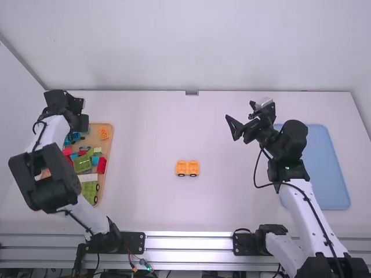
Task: Assemble lego blocks to make yellow taxi
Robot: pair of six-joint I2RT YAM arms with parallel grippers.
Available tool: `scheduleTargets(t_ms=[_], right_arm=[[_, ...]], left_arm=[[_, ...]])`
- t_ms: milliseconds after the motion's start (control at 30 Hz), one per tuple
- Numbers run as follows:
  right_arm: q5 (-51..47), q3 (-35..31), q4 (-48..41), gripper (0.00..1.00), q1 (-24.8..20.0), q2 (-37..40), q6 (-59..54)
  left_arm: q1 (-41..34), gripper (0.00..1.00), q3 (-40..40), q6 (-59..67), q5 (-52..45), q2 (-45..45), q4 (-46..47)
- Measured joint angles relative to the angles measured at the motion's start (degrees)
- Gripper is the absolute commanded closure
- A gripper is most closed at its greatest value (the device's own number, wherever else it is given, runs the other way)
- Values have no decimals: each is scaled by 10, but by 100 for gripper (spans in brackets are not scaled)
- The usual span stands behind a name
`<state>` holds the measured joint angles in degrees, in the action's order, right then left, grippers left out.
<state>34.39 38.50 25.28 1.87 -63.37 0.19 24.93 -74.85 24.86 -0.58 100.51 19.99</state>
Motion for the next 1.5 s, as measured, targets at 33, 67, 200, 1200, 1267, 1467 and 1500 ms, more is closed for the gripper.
scheduleTargets(t_ms=[33,67,200,1200,1267,1467,1500], right_arm=[[8,0,13,1,0,-12,14],[12,1,17,1,0,-17,20],[76,1,92,1,0,-80,87],[254,2,136,26,85,-280,245],[247,2,127,26,85,-280,244],[215,2,92,28,88,-280,234],[213,2,92,28,90,-280,233]], left_arm=[[-14,98,17,8,-4,-25,-18],[-22,98,25,12,-5,-36,-26],[-132,98,125,72,-26,-135,-95],[-532,99,298,180,-89,-183,-344],[-532,99,298,176,-100,-176,-351],[-532,98,298,169,-142,-168,-353],[-532,98,298,169,-146,-168,-353]])
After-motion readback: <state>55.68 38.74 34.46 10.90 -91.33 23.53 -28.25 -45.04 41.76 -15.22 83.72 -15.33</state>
